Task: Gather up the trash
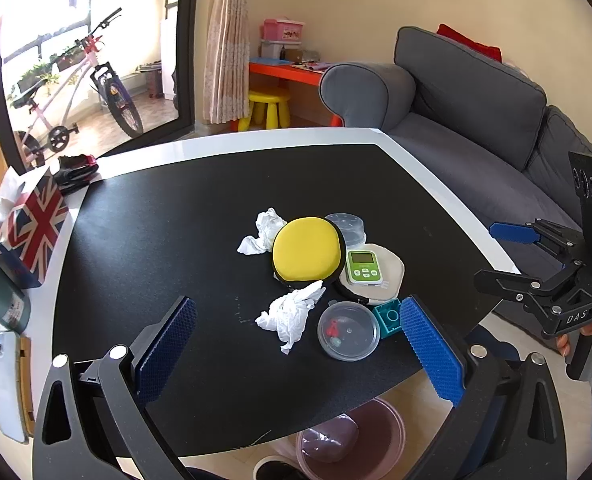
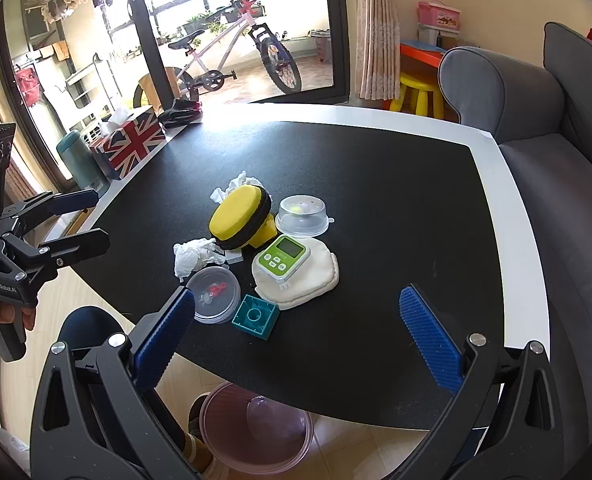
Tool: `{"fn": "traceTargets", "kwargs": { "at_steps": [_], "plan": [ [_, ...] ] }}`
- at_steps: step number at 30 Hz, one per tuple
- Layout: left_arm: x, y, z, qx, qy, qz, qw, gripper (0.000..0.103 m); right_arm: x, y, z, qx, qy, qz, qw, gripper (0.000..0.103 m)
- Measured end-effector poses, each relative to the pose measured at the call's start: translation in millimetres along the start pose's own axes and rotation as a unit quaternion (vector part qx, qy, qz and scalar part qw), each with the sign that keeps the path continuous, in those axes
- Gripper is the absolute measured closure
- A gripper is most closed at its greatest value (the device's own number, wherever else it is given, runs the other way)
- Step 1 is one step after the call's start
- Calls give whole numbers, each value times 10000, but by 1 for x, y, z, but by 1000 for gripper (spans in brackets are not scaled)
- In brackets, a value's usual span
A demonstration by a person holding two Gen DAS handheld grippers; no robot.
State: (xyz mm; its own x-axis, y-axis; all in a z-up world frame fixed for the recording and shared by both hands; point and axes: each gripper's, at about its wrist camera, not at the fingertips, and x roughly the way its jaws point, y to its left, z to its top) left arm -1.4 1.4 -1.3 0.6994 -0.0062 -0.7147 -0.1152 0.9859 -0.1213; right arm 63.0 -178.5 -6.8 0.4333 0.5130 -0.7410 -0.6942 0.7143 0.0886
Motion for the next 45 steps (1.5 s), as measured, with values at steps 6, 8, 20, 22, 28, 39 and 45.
{"fn": "traceTargets", "kwargs": {
  "at_steps": [6,8,20,22,28,39,45],
  "plan": [
    [1,1,1,-35,15,-29,10000,6,0,0,0,1,10,7,10000,3],
    [1,2,0,-66,22,-43,10000,6,1,0,0,-7,15,0,10000,3],
    [3,4,0,-71,52,-51,9999,6,1,2,-1,-18,20,5,10000,3],
    [3,3,0,-79,52,-50,9999,6,2,2,-2,-27,24,6,10000,3],
    [3,3,0,-72,50,-52,9999,6,2,2,-1,-20,27,9,10000,3],
    [17,10,0,-86,219,-19,9997,6,3,3,-3,-21,55,7,10000,3],
    [36,17,0,-103,489,-4,9987,6,9,2,-5,13,91,17,10000,3]
  ]
}}
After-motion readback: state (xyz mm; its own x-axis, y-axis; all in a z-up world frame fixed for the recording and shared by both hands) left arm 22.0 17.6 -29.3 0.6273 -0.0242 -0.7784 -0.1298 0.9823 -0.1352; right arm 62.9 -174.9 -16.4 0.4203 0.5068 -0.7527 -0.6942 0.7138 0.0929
